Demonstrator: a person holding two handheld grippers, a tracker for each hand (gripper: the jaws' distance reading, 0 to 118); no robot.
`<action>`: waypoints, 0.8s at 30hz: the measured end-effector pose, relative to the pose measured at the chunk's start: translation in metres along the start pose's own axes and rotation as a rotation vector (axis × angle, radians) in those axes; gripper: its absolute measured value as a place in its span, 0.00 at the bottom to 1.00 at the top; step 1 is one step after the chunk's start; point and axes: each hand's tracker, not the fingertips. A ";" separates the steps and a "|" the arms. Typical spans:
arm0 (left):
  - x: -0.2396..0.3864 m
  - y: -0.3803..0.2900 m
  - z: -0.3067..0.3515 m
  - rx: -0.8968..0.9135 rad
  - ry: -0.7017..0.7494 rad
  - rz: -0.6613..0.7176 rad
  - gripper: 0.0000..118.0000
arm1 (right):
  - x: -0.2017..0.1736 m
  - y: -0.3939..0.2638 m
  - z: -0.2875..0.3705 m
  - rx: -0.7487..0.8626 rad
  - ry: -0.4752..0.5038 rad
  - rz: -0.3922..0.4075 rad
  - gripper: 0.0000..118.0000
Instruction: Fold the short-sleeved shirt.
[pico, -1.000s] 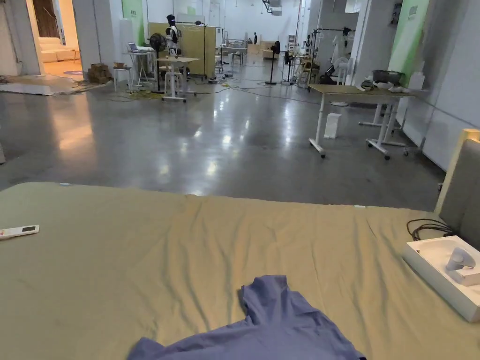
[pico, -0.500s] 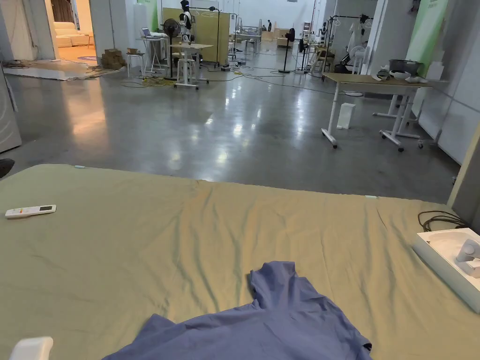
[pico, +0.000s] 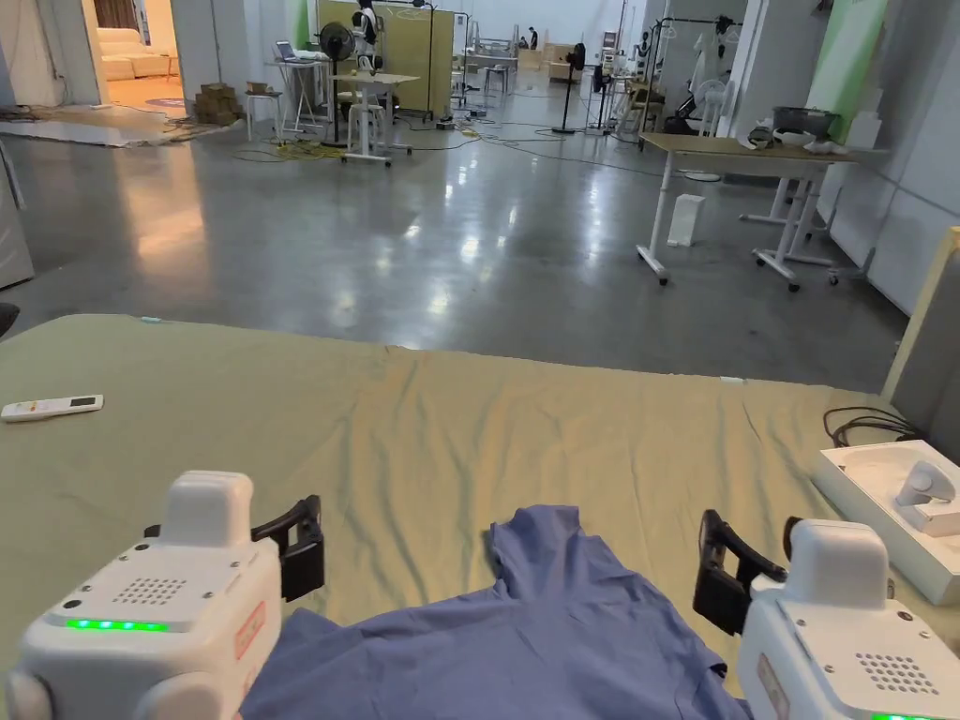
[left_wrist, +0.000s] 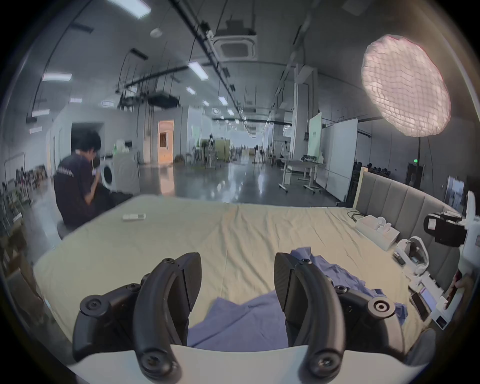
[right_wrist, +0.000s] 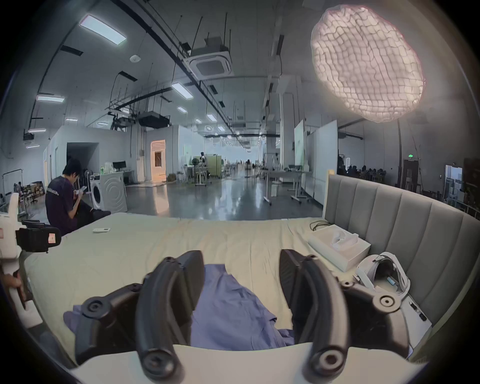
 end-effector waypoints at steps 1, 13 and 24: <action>0.007 0.001 -0.001 0.006 0.011 -0.020 0.44 | -0.004 0.000 0.000 0.008 -0.013 0.004 0.37; 0.027 -0.008 -0.004 0.045 0.032 -0.073 0.00 | -0.013 -0.007 -0.001 0.083 -0.021 -0.007 0.00; -0.065 -0.025 -0.017 -0.144 0.102 -0.055 0.00 | -0.015 -0.013 -0.024 0.054 0.044 0.060 0.00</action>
